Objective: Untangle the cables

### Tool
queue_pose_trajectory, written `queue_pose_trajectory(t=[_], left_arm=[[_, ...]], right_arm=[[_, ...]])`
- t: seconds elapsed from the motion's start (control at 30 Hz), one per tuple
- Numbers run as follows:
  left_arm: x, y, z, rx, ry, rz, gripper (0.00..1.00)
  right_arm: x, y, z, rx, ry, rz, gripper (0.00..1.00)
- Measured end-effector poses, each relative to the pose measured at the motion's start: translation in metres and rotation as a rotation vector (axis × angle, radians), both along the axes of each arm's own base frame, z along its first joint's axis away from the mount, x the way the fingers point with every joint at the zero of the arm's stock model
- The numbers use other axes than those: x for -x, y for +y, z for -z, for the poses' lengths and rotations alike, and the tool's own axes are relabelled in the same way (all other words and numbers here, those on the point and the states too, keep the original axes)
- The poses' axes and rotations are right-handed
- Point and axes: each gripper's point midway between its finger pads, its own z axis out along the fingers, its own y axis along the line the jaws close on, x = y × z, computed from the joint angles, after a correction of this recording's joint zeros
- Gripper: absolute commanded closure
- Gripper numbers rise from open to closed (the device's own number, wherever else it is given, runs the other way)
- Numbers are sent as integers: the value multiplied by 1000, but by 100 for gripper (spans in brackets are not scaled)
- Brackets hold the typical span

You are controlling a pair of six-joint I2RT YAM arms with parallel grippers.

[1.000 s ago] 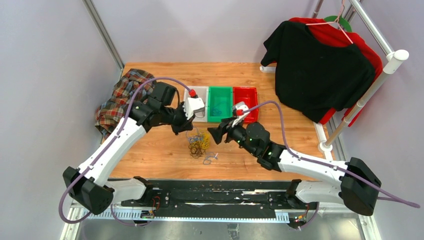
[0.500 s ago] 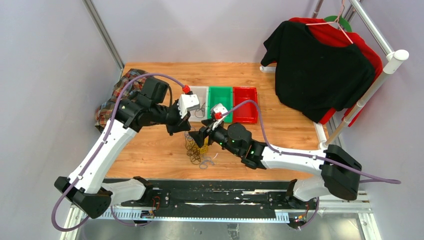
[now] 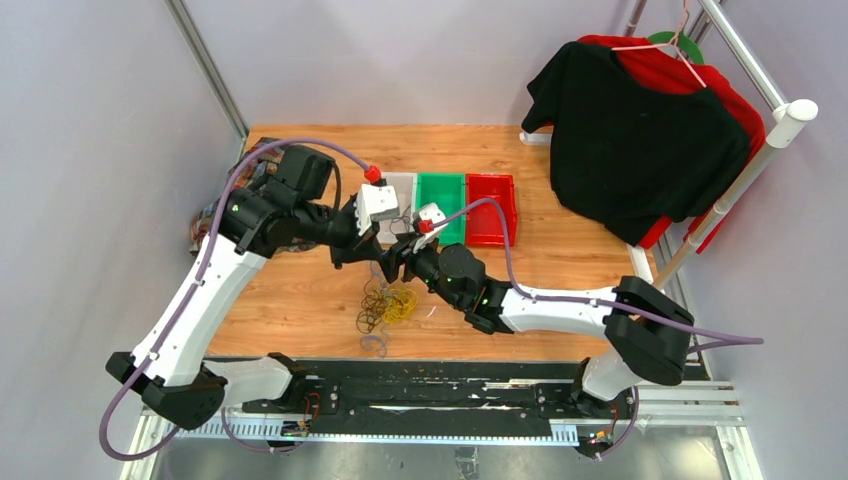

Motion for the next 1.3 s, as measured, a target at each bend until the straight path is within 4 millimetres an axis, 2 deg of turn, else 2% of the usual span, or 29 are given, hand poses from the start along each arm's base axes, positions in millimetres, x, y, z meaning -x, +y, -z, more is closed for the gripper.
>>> queue_pose_trajectory(t=[0.13, 0.43, 0.73, 0.97, 1.03, 1.13, 1.2, 1.3], left_arm=[[-11, -7, -27, 30, -49, 1, 99], [-34, -20, -96, 122, -205, -13, 100], [-42, -16, -158, 192, -369, -61, 100], [-54, -8, -217, 253, -541, -131, 99], [-55, -5, -229, 266, -579, -147, 99], [-55, -1, -236, 271, -606, -164, 100], [-55, 1, -237, 269, -610, -170, 100], [-56, 0, -234, 264, -603, -169, 100]], right_arm=[[-5, 2, 10, -10, 14, 26, 41], [-11, -8, 66, 57, 73, 92, 45], [-5, -29, 113, 108, 137, 131, 47], [-2, -46, 144, 153, 178, 171, 47], [-1, -50, 147, 157, 179, 181, 42], [0, -59, 144, 157, 171, 195, 32], [1, -65, 130, 142, 148, 199, 27], [2, -66, 90, 80, 88, 183, 24]])
